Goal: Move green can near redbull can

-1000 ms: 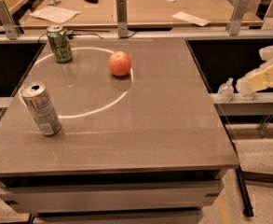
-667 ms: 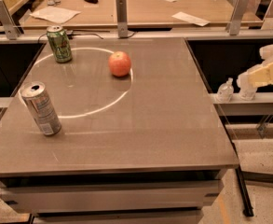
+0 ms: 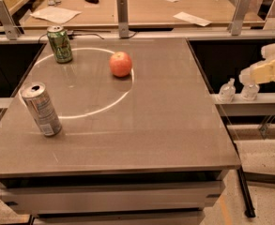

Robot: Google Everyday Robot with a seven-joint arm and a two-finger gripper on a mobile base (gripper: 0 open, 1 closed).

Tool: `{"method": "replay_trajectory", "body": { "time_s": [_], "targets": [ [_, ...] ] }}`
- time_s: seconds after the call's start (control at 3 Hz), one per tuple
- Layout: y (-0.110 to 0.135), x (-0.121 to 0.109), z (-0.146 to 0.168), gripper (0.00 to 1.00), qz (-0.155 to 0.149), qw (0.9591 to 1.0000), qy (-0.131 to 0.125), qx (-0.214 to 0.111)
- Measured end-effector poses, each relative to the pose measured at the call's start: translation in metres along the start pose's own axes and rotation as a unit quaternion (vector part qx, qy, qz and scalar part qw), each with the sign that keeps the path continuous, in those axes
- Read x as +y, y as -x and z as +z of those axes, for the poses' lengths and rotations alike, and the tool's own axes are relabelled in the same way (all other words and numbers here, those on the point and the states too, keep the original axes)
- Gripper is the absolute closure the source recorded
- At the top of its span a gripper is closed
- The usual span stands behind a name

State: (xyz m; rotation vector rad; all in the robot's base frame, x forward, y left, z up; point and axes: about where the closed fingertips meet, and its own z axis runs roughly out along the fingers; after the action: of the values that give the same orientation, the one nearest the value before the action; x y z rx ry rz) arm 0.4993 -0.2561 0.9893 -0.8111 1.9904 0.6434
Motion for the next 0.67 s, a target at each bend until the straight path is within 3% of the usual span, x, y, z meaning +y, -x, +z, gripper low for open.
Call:
{"method": "replay_trajectory", "body": {
  "time_s": [0.33, 0.67],
  "targets": [
    [0.000, 0.000, 0.000, 0.00, 0.001, 1.0000, 0.000, -0.002],
    [0.007, 0.004, 0.022, 0.00, -0.007, 0.9990, 0.007, 0.044]
  ]
}}
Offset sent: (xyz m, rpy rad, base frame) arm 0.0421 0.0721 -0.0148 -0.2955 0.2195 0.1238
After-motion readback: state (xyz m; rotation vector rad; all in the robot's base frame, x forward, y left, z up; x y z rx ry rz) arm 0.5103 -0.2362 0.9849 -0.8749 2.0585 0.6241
